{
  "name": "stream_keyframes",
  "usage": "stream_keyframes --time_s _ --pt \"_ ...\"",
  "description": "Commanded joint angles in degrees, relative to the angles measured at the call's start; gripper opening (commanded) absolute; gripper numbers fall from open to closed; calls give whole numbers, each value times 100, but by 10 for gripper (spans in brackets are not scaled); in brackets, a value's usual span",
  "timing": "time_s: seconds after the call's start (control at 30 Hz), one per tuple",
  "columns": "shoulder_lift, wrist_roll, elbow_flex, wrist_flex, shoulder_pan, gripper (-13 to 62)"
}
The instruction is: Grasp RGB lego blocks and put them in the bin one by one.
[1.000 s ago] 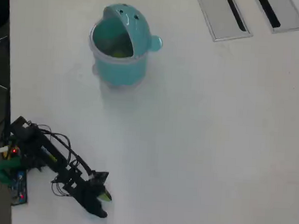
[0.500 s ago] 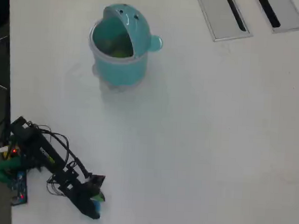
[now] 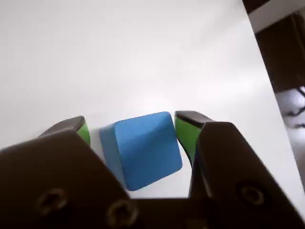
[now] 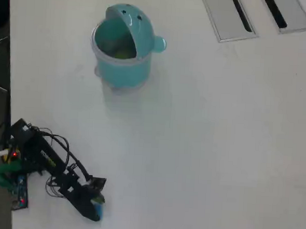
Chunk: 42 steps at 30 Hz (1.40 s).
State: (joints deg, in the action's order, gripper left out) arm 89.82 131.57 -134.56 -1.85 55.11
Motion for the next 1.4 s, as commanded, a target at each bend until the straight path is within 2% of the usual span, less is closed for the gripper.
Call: stream_keyframes --time_s 0.0,0.23,0.3,0.53,0.97,1.1,1.17,1.37 --pt "-62 -9 158 -193 62 330" --pt "-220 -70 176 -211 141 310" --pt "-264 -123 185 -220 132 285" --pt "-387 -826 316 -167 -79 127" --pt "642 -2883 255 -185 -1477 123" --pt "826 -3278 193 -202 -1696 122" --pt "932 -3410 185 -211 -1784 92" --pt "1459 -4017 158 -237 -2355 91"
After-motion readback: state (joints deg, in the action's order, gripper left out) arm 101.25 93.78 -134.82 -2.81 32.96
